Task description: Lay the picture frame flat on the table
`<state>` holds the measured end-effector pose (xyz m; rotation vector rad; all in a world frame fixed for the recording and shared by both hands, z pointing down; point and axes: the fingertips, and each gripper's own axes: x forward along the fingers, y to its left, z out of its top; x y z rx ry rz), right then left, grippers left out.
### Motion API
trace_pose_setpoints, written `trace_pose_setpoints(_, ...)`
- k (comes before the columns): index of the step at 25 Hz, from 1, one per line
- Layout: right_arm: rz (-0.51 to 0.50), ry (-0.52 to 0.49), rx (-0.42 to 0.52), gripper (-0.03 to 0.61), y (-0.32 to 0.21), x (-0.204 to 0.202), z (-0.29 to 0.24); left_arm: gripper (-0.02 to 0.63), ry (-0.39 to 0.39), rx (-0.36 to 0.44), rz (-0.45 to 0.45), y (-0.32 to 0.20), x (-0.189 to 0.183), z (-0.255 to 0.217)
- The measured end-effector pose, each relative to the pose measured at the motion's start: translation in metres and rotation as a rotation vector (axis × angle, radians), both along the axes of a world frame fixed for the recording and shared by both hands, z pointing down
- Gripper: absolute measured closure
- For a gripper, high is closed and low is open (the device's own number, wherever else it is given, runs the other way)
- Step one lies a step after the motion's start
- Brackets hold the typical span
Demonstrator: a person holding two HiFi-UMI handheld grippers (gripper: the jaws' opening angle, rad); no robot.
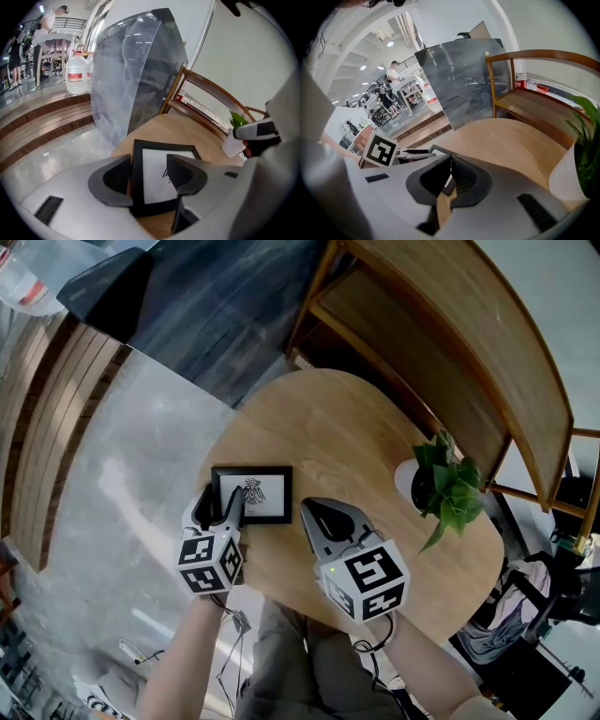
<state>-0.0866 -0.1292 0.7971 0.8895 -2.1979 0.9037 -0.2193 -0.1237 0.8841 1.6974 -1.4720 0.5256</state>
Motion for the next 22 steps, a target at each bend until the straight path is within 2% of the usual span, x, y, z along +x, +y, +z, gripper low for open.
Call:
trace_pose_setpoints(2, 0.003, 0.005, -0.002, 0.581, 0.000, 0.001, 0.002, 0.390, -0.019, -0.006, 0.017, 0.001, 0.001, 0.000)
trace_pose_setpoints(8, 0.012, 0.010, 0.012, 0.582, -0.005, 0.007, -0.014, 0.397, -0.043, -0.003, -0.016, 0.001, -0.006, -0.020)
trace_pose_setpoints(10, 0.011, 0.012, 0.026, 0.581, -0.007, 0.010, -0.028, 0.465, -0.065, 0.012, 0.002, 0.002, -0.005, -0.037)
trace_pose_setpoints(14, 0.021, 0.021, 0.068, 0.581, -0.017, 0.019, -0.066, 0.498, -0.100, 0.048, 0.030, -0.002, -0.001, -0.081)
trace_pose_setpoints(17, 0.022, 0.030, 0.105, 0.581, -0.021, 0.025, -0.099, 0.560, -0.116, 0.097, -0.006, -0.009, -0.009, -0.124)
trace_pose_setpoints(19, 0.020, 0.024, 0.130, 0.581, -0.024, 0.025, -0.124, 0.569, -0.119, 0.135, -0.012, -0.014, -0.013, -0.156)
trace_pose_setpoints(22, 0.030, 0.011, 0.168, 0.582, -0.026, 0.027, -0.167, 0.585, -0.130, 0.201, 0.027, -0.017, -0.006, -0.207)
